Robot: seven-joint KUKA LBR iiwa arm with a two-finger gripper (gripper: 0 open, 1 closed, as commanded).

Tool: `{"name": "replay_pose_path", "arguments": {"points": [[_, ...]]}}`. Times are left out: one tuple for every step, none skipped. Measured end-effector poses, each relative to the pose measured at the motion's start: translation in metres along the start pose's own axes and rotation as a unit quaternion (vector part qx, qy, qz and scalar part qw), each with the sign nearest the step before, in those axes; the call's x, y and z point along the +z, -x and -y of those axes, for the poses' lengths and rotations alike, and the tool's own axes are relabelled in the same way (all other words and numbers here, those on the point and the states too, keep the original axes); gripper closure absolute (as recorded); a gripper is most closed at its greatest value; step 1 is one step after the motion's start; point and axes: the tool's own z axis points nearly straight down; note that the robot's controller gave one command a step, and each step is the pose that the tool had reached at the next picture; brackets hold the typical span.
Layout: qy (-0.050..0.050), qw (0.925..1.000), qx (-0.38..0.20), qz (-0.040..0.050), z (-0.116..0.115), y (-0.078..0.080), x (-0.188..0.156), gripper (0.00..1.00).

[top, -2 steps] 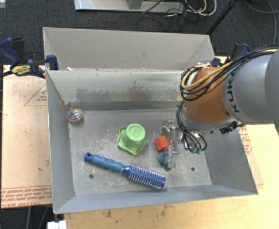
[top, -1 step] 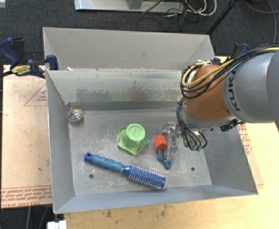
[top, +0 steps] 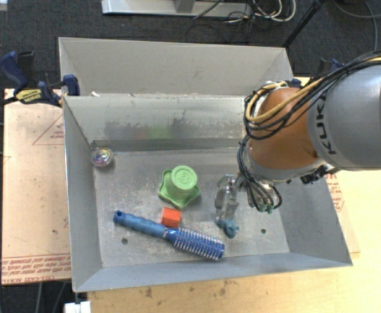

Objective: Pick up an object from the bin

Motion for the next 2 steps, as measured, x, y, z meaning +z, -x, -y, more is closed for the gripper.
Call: {"name": "replay_pose_path", "arguments": {"points": [[-0.001, 1.0, 0.001, -0.0014, 0.002, 0.0, 0.0027, 0.0], [-0.001, 1.0, 0.001, -0.0014, 0.002, 0.0, 0.0027, 1.0]]}}
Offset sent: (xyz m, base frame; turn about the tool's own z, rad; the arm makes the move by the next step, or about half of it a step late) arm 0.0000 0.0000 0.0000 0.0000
